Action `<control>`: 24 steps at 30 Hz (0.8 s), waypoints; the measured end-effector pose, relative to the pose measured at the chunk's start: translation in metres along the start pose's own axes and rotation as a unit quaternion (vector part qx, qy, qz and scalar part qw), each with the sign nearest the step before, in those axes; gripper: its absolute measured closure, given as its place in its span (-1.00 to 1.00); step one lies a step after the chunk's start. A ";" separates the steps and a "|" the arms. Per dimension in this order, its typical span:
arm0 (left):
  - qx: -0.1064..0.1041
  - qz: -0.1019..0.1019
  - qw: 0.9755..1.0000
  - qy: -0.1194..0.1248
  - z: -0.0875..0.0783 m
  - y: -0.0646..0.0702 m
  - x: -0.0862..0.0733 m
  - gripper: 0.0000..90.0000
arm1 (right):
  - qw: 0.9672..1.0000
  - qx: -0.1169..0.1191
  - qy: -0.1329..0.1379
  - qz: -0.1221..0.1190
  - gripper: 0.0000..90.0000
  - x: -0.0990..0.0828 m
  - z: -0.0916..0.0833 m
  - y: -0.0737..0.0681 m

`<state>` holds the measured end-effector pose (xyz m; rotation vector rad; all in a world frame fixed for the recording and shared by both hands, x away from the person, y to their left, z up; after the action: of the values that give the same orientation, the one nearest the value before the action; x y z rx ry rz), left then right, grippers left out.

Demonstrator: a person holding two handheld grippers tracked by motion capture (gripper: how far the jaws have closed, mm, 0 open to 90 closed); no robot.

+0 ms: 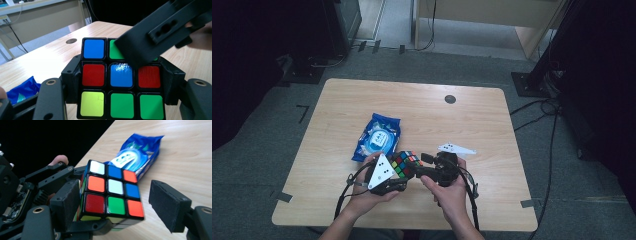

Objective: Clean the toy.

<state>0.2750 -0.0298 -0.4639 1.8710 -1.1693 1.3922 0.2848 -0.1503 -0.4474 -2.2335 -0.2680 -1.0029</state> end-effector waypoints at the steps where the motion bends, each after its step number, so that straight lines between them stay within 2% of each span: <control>1: -0.001 0.002 1.000 0.001 0.000 0.001 0.000 -0.25 | 1.000 0.006 -0.003 0.006 -0.38 -0.001 0.002 0.000; 6: 0.003 0.009 1.000 -0.002 0.002 0.003 -0.001 -0.25 | 0.999 0.025 -0.009 0.032 -0.33 -0.004 0.006 0.002; 8: 0.001 0.006 1.000 -0.001 0.002 0.003 -0.001 -0.25 | 0.998 0.037 -0.009 0.051 -0.29 -0.003 0.004 0.004; 11: 0.002 0.008 1.000 -0.007 0.003 0.003 -0.002 -0.25 | 0.998 0.031 -0.007 0.048 -0.25 -0.001 0.003 0.005; 16: 0.000 0.008 1.000 -0.008 0.004 0.004 -0.003 -0.25 | 1.000 -0.003 0.001 0.007 -0.25 -0.002 0.001 0.002; 18: 0.001 0.009 1.000 -0.011 0.005 0.004 -0.003 -0.25 | 0.999 -0.027 0.007 -0.028 -0.25 -0.002 0.000 -0.002; 21: 0.001 0.009 1.000 -0.015 0.006 0.004 -0.005 -0.26 | 0.993 -0.074 0.023 -0.090 -0.23 -0.002 -0.002 -0.010; 23: 0.001 0.008 1.000 -0.012 0.005 0.004 -0.004 -0.26 | 0.988 -0.093 0.027 -0.117 -0.23 -0.002 -0.003 -0.014; 24: 0.001 0.010 1.000 -0.014 0.005 0.004 -0.004 -0.26 | 0.987 -0.096 0.030 -0.122 -0.23 -0.001 -0.003 -0.015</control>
<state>0.2737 -0.0344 -0.4696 1.8919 -1.2037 1.3823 0.2759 -0.1405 -0.4397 -2.3798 -0.4440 -1.2713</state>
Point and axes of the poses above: each handheld gripper's, and its own axes: z roughly forward along the jaws, x roughly out of its top, y roughly to its right, the point moved 6 cm from there along z, roughly forward along the jaws, and after that the axes turned 7 degrees about -x, right-handed, at the moved point
